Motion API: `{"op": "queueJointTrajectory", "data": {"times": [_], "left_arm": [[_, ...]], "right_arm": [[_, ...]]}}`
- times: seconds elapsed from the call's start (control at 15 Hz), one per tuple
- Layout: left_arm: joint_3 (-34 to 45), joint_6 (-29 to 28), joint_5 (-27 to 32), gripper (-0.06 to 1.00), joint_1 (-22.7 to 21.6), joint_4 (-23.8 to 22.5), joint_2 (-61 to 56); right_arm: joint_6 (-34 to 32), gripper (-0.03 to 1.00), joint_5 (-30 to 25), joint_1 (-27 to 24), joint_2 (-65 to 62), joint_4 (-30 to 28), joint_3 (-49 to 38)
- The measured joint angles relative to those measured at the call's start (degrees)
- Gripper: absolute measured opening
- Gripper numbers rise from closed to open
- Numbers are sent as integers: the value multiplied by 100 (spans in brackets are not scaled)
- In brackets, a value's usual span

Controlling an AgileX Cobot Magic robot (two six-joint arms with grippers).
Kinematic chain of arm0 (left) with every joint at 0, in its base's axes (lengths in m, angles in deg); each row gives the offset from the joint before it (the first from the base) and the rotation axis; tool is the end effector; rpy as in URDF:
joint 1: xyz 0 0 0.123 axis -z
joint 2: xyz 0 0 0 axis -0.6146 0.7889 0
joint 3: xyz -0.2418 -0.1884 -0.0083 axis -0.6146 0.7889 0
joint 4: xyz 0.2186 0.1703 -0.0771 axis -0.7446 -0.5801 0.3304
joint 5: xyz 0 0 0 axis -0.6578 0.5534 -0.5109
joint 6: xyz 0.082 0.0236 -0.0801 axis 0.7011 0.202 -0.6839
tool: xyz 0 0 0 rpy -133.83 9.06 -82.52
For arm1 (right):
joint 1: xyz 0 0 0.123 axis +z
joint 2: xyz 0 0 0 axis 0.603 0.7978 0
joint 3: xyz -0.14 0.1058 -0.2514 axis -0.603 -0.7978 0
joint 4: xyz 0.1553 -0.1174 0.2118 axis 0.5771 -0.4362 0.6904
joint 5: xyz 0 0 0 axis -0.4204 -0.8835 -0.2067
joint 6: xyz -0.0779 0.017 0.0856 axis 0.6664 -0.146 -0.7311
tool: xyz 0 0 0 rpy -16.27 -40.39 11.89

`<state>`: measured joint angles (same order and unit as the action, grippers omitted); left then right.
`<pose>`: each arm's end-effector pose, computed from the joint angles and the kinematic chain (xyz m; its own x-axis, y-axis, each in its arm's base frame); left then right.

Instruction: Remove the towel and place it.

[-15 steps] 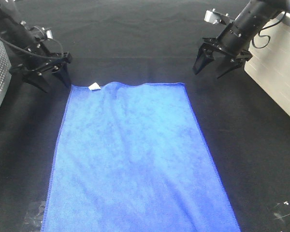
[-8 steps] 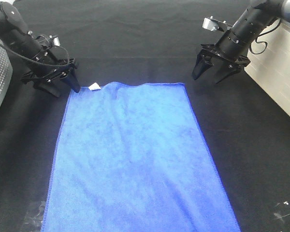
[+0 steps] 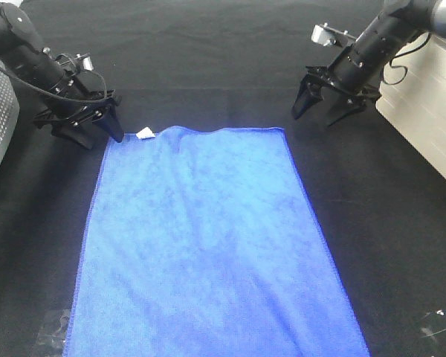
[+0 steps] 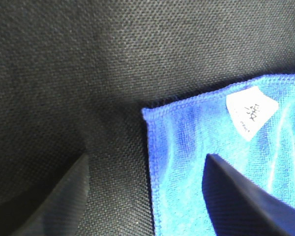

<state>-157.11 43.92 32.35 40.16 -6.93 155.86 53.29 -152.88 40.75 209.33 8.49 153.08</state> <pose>0.5753 -0.0678 0.0793 -0.9804 0.0094 -0.1969 0.0860 0.9192 -0.3843 0.5813 0.0827 0.1071 -0.9465 -0.1683 -0.2752 -0.2611 0.9006 0.3474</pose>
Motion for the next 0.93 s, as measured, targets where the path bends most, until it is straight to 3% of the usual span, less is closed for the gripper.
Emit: {"op": "queueJointTrajectory", "data": {"times": [0.67, 0.93], "left_arm": [[0, 23, -115, 61, 34, -46, 6], [-6, 52, -229, 61, 246, -103, 6]], "right_arm": [[0, 73, 34, 0, 350, 86, 52], [0, 73, 74, 103, 367, 103, 69]]}}
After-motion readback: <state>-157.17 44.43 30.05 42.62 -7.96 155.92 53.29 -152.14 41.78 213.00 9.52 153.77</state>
